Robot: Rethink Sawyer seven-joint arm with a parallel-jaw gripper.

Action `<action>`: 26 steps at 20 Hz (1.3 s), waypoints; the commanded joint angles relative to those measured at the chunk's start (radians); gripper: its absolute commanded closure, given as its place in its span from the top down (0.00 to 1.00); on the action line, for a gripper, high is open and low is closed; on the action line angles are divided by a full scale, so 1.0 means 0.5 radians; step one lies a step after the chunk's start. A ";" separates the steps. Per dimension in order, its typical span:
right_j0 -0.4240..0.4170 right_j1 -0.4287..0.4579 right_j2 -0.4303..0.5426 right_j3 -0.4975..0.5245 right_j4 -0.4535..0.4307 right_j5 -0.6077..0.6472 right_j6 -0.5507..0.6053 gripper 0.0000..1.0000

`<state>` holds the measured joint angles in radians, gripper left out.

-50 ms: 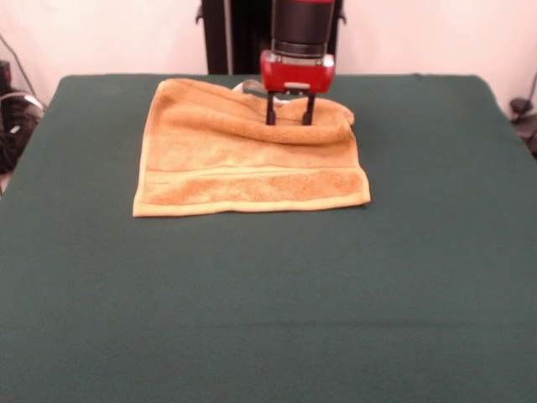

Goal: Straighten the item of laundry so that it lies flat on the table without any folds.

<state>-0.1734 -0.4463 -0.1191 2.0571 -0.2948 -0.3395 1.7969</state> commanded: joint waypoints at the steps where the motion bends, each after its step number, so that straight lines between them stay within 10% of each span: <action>1: -0.002 0.144 0.226 -0.235 0.166 0.187 0.334 1.00; 6: -0.126 0.291 0.319 -0.164 0.191 0.394 0.365 1.00; 14: -0.251 0.360 0.420 -0.046 0.486 1.414 0.264 1.00; 26: -0.238 0.462 0.363 -0.153 0.609 1.800 0.171 1.00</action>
<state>-0.2935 -0.4516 -0.0074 1.9525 -0.0322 0.2284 1.7967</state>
